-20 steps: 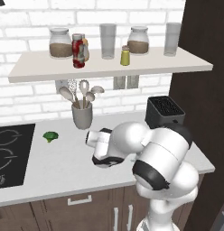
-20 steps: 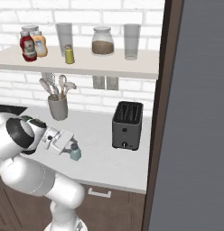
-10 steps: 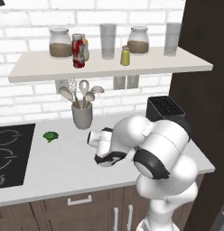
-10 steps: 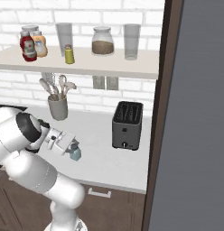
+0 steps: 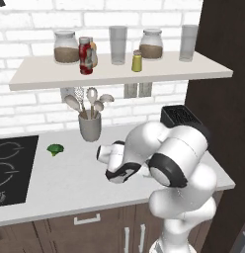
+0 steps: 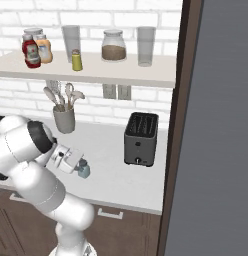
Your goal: Put the shaker and condiment bottle from the counter next to their counterparts in the cabinet.
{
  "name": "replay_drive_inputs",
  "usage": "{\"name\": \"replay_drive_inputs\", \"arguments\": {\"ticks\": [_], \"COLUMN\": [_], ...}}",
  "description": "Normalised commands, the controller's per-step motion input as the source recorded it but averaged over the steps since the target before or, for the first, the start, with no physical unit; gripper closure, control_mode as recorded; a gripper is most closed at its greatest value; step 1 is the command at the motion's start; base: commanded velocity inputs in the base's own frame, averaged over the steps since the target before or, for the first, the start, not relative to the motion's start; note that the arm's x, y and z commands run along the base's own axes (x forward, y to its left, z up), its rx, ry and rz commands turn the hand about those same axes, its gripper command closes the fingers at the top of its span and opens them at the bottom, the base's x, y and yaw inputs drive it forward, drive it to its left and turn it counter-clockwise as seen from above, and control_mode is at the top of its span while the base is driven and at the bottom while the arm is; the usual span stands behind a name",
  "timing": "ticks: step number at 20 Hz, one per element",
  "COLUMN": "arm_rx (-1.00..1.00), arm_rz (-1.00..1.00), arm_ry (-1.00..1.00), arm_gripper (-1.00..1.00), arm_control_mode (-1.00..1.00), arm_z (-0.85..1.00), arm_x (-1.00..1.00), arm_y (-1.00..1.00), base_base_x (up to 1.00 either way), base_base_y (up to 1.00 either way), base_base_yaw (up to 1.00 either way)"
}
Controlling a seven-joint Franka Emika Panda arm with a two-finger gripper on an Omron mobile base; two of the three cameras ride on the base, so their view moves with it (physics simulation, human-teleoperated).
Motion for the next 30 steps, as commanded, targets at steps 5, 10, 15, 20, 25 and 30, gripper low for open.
{"name": "replay_drive_inputs", "arguments": {"ticks": [5, 10, 15, 20, 25, 30], "arm_rx": [0.00, -0.07, -0.10, -0.03, 0.00, 0.00], "arm_rz": [0.00, 0.05, 0.21, 0.25, 0.34, 0.37], "arm_ry": [0.00, -0.05, -0.09, -0.08, -0.05, -0.05], "arm_gripper": [1.00, 1.00, 1.00, 1.00, 1.00, 1.00], "arm_control_mode": [-1.00, -1.00, -1.00, -1.00, -1.00, -1.00], "arm_z": [0.11, 0.46, 0.67, 0.78, 0.68, 0.57], "arm_x": [0.00, 0.00, 0.00, 0.00, 0.00, 0.00], "arm_y": [0.03, 0.24, 0.06, 0.00, -0.03, 0.00], "base_base_x": [0.00, 0.00, 0.00, 0.00, 0.00, 0.00], "base_base_y": [0.00, 0.00, 0.00, 0.00, 0.00, 0.00], "base_base_yaw": [0.00, 0.00, 0.00, 0.00, 0.00, 0.00]}}
